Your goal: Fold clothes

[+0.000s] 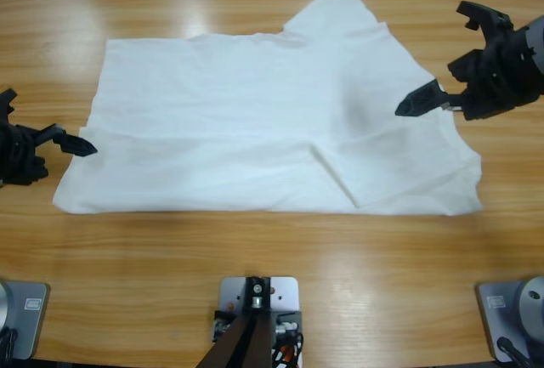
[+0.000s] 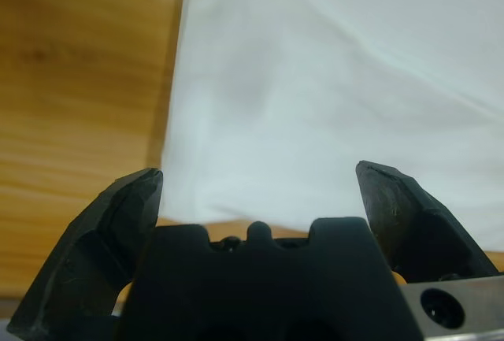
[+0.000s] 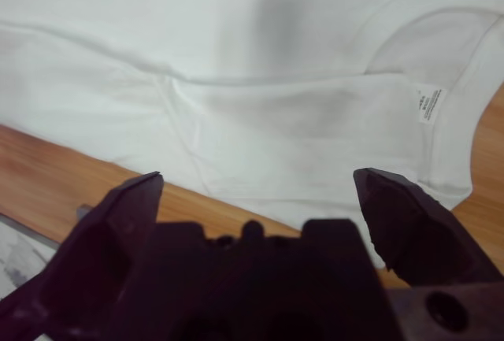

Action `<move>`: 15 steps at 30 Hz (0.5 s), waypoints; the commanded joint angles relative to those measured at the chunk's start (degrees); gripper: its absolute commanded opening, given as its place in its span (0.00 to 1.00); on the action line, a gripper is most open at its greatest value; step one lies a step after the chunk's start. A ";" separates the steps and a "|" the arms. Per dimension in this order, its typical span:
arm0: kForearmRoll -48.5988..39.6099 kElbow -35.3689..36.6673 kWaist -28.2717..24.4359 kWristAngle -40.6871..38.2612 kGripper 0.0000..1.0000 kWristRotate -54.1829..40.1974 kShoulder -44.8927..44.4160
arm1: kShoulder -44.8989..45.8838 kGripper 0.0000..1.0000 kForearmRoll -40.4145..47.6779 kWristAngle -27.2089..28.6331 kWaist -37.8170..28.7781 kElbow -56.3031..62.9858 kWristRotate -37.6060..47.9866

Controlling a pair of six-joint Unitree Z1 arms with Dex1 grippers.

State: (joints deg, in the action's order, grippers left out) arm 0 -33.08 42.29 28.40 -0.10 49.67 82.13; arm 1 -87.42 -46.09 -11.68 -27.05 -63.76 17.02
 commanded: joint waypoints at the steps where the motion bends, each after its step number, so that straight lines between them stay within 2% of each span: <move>1: -1.20 -3.09 4.23 -6.33 0.96 6.47 -4.79 | 3.53 1.00 3.50 -2.07 0.94 6.21 0.01; 8: -1.20 -4.59 4.30 -5.45 0.96 7.45 -1.82 | 5.27 1.00 3.82 -3.17 0.94 7.37 0.03; 15: -1.14 -4.76 3.09 -0.39 0.96 7.81 3.86 | 5.61 1.00 3.82 -4.03 0.94 7.60 0.01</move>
State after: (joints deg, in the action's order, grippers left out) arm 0 -33.49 39.26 32.24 -4.59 56.61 80.21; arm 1 -83.03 -42.81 -14.09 -27.04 -58.30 17.02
